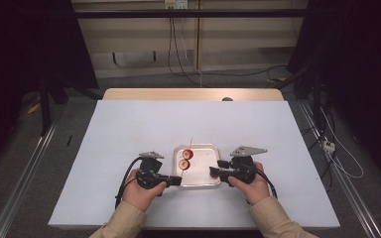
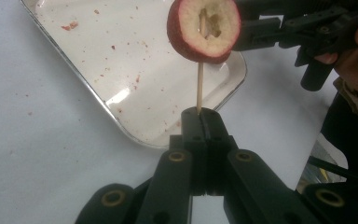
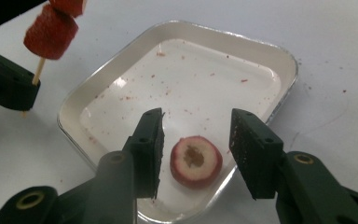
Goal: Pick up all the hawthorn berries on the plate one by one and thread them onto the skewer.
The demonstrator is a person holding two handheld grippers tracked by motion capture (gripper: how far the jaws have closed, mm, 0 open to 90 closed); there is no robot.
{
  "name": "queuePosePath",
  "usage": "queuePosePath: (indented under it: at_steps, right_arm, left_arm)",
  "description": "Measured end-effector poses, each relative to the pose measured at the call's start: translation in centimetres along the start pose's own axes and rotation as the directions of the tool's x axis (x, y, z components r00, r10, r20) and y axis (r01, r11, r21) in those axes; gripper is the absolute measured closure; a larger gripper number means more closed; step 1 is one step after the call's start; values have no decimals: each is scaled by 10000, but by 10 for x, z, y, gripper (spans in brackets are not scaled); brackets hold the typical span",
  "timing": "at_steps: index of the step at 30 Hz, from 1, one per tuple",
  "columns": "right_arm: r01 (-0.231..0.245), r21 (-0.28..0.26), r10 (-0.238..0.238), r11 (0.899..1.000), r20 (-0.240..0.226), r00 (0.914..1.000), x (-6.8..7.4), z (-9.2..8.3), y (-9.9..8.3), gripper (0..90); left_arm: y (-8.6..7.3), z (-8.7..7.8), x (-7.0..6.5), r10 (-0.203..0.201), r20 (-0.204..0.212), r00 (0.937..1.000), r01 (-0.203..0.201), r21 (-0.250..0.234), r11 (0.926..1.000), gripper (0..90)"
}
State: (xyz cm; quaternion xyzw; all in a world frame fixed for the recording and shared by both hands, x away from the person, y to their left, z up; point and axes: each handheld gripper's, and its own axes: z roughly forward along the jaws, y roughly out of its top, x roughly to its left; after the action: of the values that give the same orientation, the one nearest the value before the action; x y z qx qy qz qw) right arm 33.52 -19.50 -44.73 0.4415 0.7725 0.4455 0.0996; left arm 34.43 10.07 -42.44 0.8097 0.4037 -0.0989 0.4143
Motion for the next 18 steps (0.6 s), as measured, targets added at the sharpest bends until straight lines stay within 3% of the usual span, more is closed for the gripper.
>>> queuePosePath:
  at_steps: [15,18]
  right_arm:
    - [874,782,-892,9931,196,9958,9,12,-1,613]
    - [713,816,-737,9941,272,9969,9,14,0,615]
  left_arm:
    - [0,-1,2,-56,77,10000,55,55,10000,900]
    - [0,-1,2,-69,84,9999,69,45,10000,900]
